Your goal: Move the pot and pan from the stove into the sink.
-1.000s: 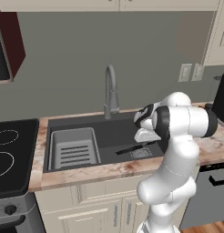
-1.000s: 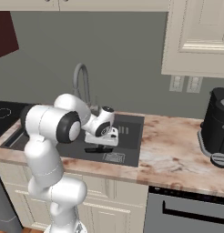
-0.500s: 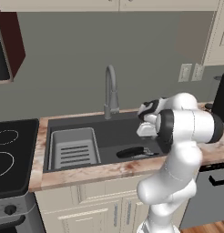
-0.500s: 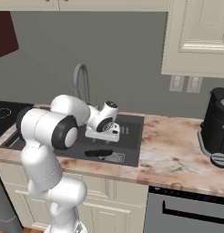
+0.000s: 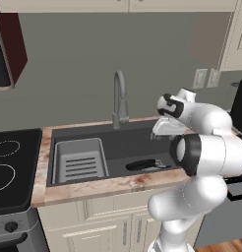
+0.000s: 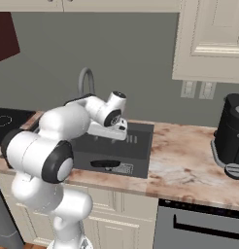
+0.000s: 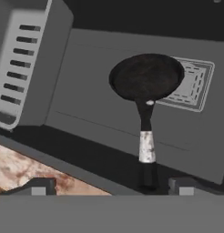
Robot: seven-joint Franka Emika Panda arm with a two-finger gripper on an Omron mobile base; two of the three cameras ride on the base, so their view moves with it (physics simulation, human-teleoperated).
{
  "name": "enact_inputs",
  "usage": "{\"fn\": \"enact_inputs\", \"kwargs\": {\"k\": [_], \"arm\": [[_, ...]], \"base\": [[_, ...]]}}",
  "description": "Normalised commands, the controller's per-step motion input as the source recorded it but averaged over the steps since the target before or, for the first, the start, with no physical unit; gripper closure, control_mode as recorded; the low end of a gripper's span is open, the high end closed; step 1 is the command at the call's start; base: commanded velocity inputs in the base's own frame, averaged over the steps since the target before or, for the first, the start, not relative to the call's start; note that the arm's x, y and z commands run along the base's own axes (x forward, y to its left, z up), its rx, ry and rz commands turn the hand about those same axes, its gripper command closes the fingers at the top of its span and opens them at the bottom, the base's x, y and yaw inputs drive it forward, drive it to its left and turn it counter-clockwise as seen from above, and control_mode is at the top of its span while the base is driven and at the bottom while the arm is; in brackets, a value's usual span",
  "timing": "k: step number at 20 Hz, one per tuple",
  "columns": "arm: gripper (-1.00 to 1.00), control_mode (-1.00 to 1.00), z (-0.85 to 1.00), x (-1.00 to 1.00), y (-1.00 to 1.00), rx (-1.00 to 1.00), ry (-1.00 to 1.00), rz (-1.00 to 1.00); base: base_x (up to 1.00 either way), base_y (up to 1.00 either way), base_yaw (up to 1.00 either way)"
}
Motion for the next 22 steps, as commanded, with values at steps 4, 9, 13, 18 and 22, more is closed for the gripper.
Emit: {"fn": "enact_inputs", "kwargs": {"k": [4, 9, 13, 18, 22], "arm": [[-1.0, -1.0, 0.54, -0.59, 0.0, -0.02, 0.11, 0.08], [-1.0, -1.0, 0.23, -0.85, 0.0, -0.03, 0.08, 0.09], [-1.0, -1.0, 0.01, -0.98, 0.0, -0.01, 0.0, 0.08], [-1.0, -1.0, 0.0, -1.0, -0.01, 0.0, -0.08, 0.08], [-1.0, -1.0, 0.0, -0.93, -0.03, 0.0, -0.23, 0.06]], "base": [[0.0, 0.0, 0.0], [0.0, 0.0, 0.0], [0.0, 0.0, 0.0], [0.0, 0.0, 0.0], [0.0, 0.0, 0.0]]}}
